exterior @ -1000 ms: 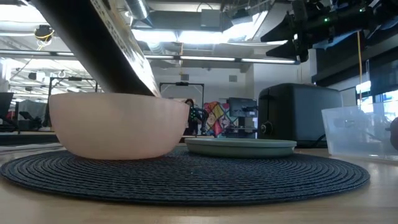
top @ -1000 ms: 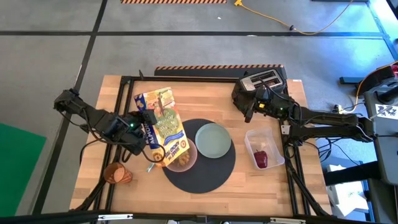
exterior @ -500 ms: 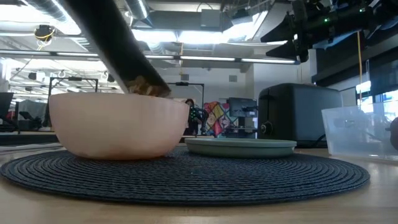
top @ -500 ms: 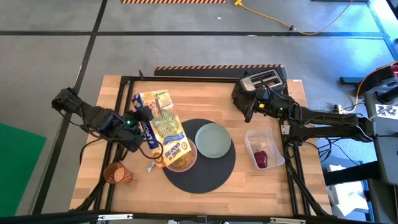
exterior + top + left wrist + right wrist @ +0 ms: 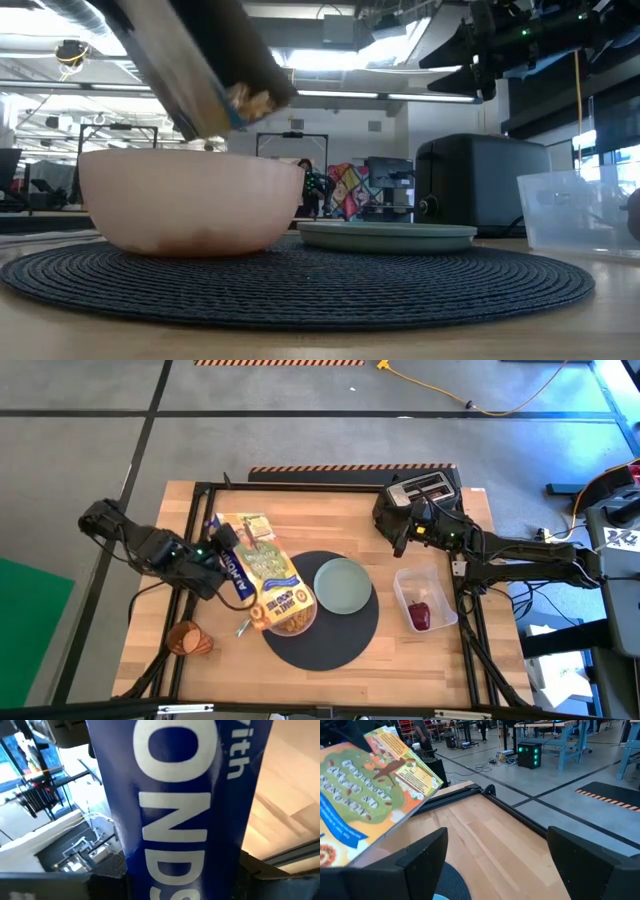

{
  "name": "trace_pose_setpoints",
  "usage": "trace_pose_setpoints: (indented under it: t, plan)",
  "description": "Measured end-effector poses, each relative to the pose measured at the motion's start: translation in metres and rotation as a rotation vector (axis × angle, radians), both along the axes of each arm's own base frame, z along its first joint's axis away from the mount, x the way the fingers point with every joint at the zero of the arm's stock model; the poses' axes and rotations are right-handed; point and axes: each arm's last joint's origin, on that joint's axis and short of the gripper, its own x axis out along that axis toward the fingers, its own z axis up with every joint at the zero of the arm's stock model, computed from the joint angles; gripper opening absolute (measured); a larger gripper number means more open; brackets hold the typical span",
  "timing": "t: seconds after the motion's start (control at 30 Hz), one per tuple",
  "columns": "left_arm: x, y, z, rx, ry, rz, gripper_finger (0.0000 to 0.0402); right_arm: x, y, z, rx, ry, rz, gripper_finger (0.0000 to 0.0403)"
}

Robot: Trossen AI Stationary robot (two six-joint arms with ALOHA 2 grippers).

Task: Arrange a breakfast setting
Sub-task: Pour the cereal from the cereal box into the pink bowl

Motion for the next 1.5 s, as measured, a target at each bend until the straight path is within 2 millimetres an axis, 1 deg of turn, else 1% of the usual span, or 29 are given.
trace_pose_setpoints:
  t: [0.13,0.27,0.37,0.47,0.57,0.8,1.0,1.3,1.4,1.5]
  plan:
    - [-0.007,0.006,0.004,-0.041,-0.034,0.027,0.0179,0.000,0.000,0.000,0.000,0.001,0.000,0.0328]
    - [-0.010,0.008,0.005,-0.032,-0.012,-0.001,0.0179,0.000,0.000,0.000,0.000,0.002,0.000,0.0328]
    - [-0.009,0.009,0.005,0.026,0.013,-0.036,0.0179,0.000,0.000,0.000,0.001,0.001,0.000,0.0328]
    - [-0.008,0.010,-0.002,0.104,0.072,-0.068,0.0179,0.000,0.000,0.000,0.001,0.001,0.000,0.0328]
    - [-0.006,0.013,-0.009,0.146,0.127,-0.080,0.0179,0.000,0.000,0.000,0.001,0.001,0.000,0.0328]
    - [-0.001,0.012,-0.012,0.234,0.174,-0.114,0.0178,0.000,0.000,0.000,0.000,-0.001,-0.005,0.0328]
    - [0.000,0.014,-0.012,0.220,0.175,-0.094,0.0179,0.000,-0.001,0.000,-0.003,-0.002,-0.026,0.0328]
    - [-0.001,0.013,-0.011,0.245,0.178,-0.111,0.0178,0.000,-0.001,0.001,-0.003,-0.004,-0.026,0.0328]
    - [-0.001,0.013,-0.012,0.229,0.176,-0.108,0.0179,0.000,-0.001,0.001,-0.003,-0.004,-0.026,0.0328]
    - [0.004,0.006,-0.015,0.228,0.179,-0.133,0.0178,0.000,-0.001,0.000,-0.003,-0.001,-0.026,0.0328]
